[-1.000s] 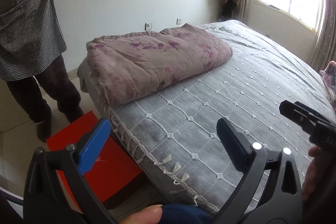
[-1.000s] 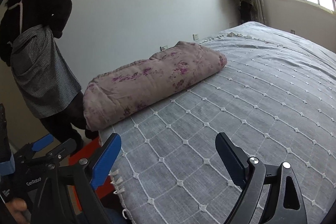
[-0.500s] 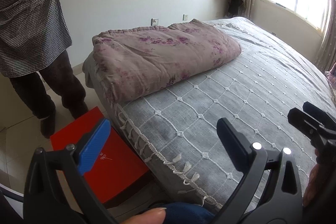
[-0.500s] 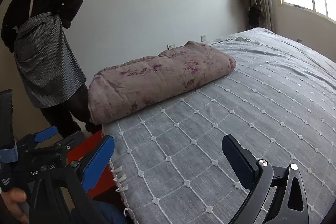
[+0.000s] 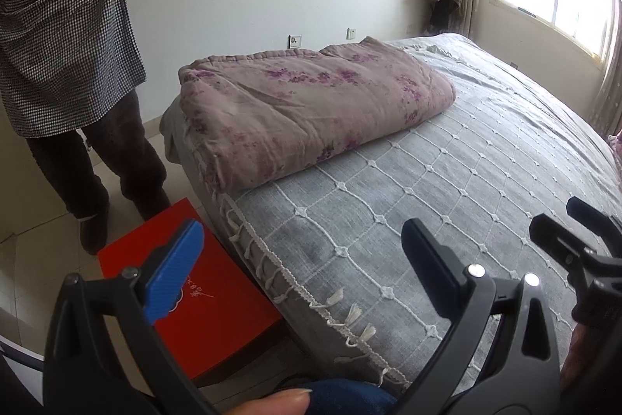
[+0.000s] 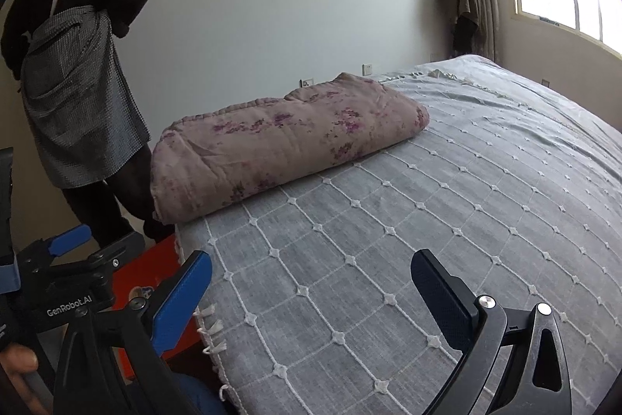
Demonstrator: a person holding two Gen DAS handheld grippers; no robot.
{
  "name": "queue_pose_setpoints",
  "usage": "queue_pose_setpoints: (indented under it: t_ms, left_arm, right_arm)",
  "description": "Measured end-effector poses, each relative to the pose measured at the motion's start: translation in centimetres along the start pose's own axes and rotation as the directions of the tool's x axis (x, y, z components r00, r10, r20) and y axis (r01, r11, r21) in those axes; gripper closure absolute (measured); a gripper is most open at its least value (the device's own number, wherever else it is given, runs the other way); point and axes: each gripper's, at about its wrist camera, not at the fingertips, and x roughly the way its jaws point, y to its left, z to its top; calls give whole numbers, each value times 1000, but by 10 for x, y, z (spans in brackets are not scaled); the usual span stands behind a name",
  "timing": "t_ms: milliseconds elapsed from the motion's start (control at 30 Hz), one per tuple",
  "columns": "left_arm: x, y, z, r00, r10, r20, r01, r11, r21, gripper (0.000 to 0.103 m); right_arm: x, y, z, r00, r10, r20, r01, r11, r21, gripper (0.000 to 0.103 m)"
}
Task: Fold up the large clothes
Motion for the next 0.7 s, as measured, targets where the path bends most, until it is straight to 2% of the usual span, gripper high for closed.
queue_pose_setpoints:
  t_ms: [700]
  left_arm:
    - [-7, -9, 1, 999, 21, 25, -21, 999, 29, 2]
  right_arm:
    - [0, -1, -1, 1000, 4, -5, -4, 1000, 2, 0]
